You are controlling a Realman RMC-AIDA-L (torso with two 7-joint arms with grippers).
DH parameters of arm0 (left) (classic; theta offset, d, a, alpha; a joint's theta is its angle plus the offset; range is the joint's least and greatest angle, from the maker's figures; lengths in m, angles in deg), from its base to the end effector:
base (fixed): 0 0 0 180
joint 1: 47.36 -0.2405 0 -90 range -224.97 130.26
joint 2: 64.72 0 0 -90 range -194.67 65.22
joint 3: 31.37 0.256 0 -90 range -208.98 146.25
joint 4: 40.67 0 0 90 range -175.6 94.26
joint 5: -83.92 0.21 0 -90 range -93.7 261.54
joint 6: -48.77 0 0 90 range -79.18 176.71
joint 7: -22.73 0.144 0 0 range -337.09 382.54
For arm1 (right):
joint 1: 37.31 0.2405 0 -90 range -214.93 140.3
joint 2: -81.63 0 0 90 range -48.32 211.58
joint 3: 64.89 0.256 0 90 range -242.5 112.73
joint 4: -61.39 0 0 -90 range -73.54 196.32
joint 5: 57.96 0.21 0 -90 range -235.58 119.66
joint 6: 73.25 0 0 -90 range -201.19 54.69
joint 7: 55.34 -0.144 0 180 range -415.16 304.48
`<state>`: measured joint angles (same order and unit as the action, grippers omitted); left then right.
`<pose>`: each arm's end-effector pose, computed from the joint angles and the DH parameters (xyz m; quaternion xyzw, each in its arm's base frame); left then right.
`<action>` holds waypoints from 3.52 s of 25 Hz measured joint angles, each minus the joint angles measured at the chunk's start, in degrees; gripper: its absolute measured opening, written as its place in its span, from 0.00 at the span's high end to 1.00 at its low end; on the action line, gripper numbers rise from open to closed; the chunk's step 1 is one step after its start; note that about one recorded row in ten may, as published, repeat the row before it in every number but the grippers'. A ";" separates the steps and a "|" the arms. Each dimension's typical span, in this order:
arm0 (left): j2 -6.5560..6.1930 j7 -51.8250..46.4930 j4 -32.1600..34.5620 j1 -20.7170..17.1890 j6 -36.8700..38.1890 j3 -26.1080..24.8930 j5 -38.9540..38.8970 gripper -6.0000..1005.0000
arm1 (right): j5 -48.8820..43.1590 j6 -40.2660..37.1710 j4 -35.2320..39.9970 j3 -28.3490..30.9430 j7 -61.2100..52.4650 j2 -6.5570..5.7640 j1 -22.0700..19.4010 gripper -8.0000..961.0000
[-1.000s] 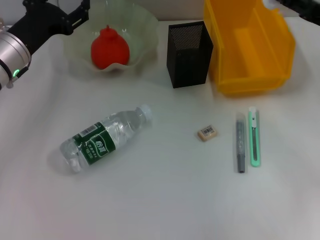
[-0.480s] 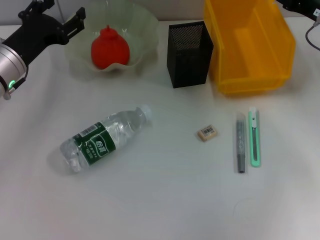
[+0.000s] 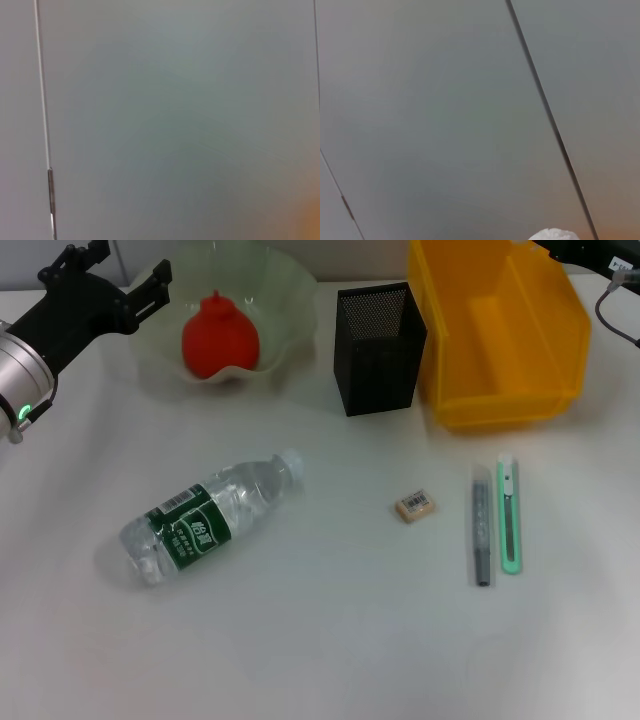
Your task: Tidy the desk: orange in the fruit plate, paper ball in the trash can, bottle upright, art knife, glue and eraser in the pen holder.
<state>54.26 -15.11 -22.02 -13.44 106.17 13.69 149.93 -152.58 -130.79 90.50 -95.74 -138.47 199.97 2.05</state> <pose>-0.2816 0.4020 0.0092 -0.8067 -0.1767 -0.2843 0.4871 0.2582 0.4333 0.0421 -0.7784 0.3561 0.3513 0.3793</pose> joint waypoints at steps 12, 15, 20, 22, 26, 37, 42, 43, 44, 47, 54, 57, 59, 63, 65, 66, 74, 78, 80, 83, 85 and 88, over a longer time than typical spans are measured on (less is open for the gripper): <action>-0.07 0.04 -0.84 0.54 -0.45 0.23 0.00 0.17 | -0.06 0.07 -0.11 -0.70 0.06 -0.08 0.01 0.36; -0.07 0.05 -0.84 0.54 -0.46 0.19 0.00 0.17 | -0.10 0.07 -0.13 -1.29 0.06 -0.23 0.05 0.34; -0.08 0.21 -0.82 0.51 -0.45 0.06 0.00 0.17 | -0.19 2.15 -0.28 -2.80 0.04 -0.42 0.79 0.32; -0.07 0.26 -0.81 0.40 -0.45 0.01 0.00 0.17 | -0.20 3.09 -0.29 -3.54 -0.11 -0.42 1.00 0.29; -0.02 0.28 -0.81 0.23 -0.40 -0.10 0.00 0.17 | -0.21 4.10 -0.33 -4.21 -0.52 -0.42 1.22 0.25; 0.02 0.21 -0.80 0.09 -0.40 -0.15 0.00 0.17 | 11.39 2.52 1.81 -4.27 2.57 1.16 -1.19 0.21; 0.02 0.14 -0.80 0.02 -0.42 -0.15 0.00 0.17 | 16.93 -3.87 1.38 -4.35 7.58 1.04 -2.95 0.21; 0.01 0.14 -0.80 0.01 -0.46 -0.15 0.00 0.17 | 16.96 -6.85 1.70 -4.34 7.18 0.93 -3.42 0.21; 0.01 0.14 -0.80 0.01 -0.46 -0.15 0.00 0.17 | 16.96 -6.85 1.70 -4.34 7.18 0.93 -3.42 0.21; -0.04 -0.05 -0.80 0.23 -0.49 0.10 0.00 0.17 | 17.06 -9.94 2.22 -4.34 6.43 0.87 -3.85 0.21; -0.53 -7.21 3.66 -0.93 0.15 6.63 0.99 0.17 | 17.95 -18.34 2.97 -3.66 6.60 0.84 -6.61 0.21; -1.05 -25.85 18.62 -5.69 -1.54 17.74 9.80 0.17 | 21.99 -18.97 0.71 -3.46 10.35 0.83 -8.68 0.21; -1.07 -35.28 26.79 -7.87 -1.32 20.44 17.61 0.17 | 23.14 -18.93 -0.02 -3.47 11.49 0.84 -9.11 0.21; -0.94 -54.83 41.73 -10.60 4.14 23.52 34.66 0.17 | 25.10 -17.32 -1.62 -2.88 13.80 0.79 -10.56 0.21; -0.82 -61.73 46.75 -10.71 9.05 23.71 40.90 0.17 | 25.11 -16.93 -1.77 -2.60 14.00 0.78 -10.73 0.21; -0.76 -64.10 48.46 -10.58 10.99 23.73 42.98 0.17 | 25.11 -16.59 -1.93 -2.39 14.27 0.77 -10.85 0.21; -0.46 -81.93 50.84 -4.26 20.07 27.11 54.39 0.17 | 25.18 -15.05 -6.13 3.77 20.17 0.75 -11.14 0.21; -0.30 -88.33 50.70 -1.18 19.93 31.51 58.63 0.17 | 25.20 -15.13 -6.39 5.32 21.03 0.75 -11.92 0.21; -0.23 -91.08 50.12 0.50 19.47 33.43 62.15 0.17 | 25.20 -15.19 -6.40 5.80 21.05 0.75 -12.09 0.21; -0.04 -92.91 47.49 2.46 17.25 36.09 66.60 0.17 | 25.20 -15.38 -6.42 5.95 21.85 0.75 -12.28 0.21; 0.01 -93.02 45.53 3.21 15.80 36.80 67.12 0.17 | 25.20 -15.44 -6.62 5.96 22.36 0.75 -12.47 0.21; 0.14 -93.06 43.94 3.61 13.16 38.36 67.18 0.17 | 25.20 -15.59 -6.96 5.99 22.48 0.75 -12.72 0.21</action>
<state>54.41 -108.17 21.92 -9.83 119.33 52.05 217.11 -127.39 -146.37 83.54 -89.75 -115.99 200.72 -10.67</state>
